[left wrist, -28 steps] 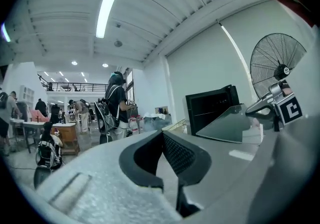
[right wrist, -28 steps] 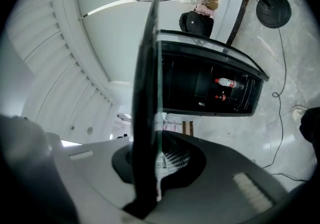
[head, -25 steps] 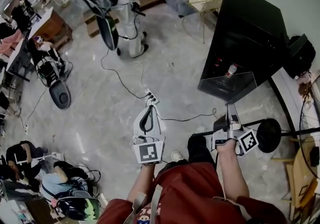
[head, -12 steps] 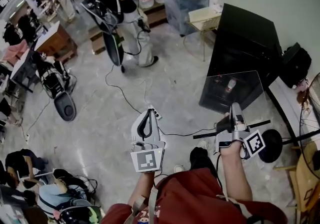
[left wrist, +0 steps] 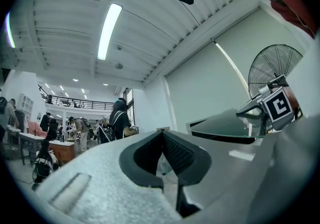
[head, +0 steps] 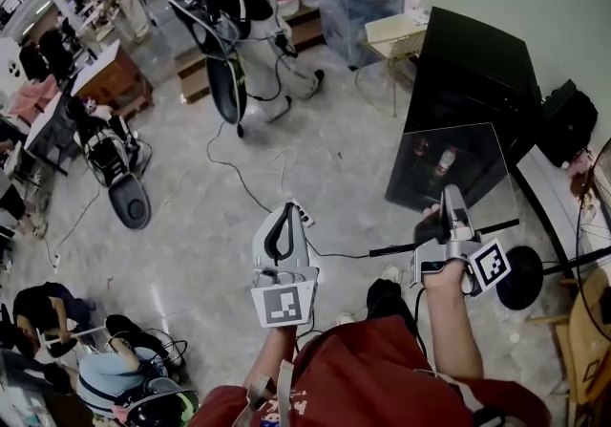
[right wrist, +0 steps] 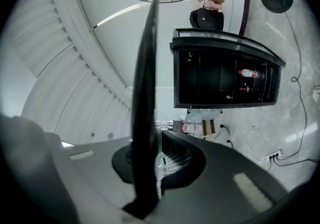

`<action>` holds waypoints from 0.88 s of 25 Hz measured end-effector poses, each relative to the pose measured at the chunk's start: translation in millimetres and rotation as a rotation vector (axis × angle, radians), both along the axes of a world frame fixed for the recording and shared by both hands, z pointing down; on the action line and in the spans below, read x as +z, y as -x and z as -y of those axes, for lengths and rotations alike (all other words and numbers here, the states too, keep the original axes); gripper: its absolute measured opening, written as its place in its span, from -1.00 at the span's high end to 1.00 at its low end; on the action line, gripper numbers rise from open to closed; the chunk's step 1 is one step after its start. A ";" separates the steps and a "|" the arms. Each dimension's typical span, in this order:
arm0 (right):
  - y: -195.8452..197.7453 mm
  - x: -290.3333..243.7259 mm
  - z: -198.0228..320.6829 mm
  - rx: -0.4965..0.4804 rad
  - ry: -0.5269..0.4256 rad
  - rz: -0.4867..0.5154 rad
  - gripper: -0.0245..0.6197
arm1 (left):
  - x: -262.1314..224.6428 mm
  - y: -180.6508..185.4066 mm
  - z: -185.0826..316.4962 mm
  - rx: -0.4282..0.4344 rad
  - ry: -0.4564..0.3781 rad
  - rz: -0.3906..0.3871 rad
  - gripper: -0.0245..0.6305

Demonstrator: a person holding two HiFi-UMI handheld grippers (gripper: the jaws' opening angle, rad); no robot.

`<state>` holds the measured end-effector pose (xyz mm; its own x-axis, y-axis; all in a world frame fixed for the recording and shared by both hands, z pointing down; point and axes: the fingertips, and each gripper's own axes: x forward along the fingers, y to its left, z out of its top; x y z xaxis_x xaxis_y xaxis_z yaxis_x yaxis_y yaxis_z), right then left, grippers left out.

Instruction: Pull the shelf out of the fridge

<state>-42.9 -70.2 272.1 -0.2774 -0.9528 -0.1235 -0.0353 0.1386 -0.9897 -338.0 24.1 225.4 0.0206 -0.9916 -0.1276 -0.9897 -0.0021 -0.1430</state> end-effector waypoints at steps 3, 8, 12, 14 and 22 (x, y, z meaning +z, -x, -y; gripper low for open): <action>3.7 -1.8 -0.5 -0.005 -0.006 0.004 0.90 | 0.2 2.9 -0.7 -0.004 0.001 -0.008 0.93; 8.9 -3.3 -1.7 -0.011 -0.013 0.005 0.90 | 0.0 4.2 -1.3 -0.001 -0.004 -0.007 0.93; 10.0 -2.1 -4.0 -0.011 -0.016 0.007 0.90 | 0.3 2.7 -3.0 0.002 -0.011 -0.007 0.93; 11.7 -2.8 -6.4 -0.012 -0.017 0.008 0.90 | 0.2 4.1 -5.2 0.000 -0.011 -0.009 0.93; 16.4 -0.2 -11.5 0.004 -0.001 0.008 0.90 | -1.3 2.0 -6.1 0.014 -0.023 -0.014 0.93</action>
<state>-59.3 -58.7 271.8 -0.2722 -0.9538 -0.1270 -0.0278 0.1397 -0.9898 -339.9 30.2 224.1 0.0329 -0.9881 -0.1504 -0.9915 -0.0133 -0.1298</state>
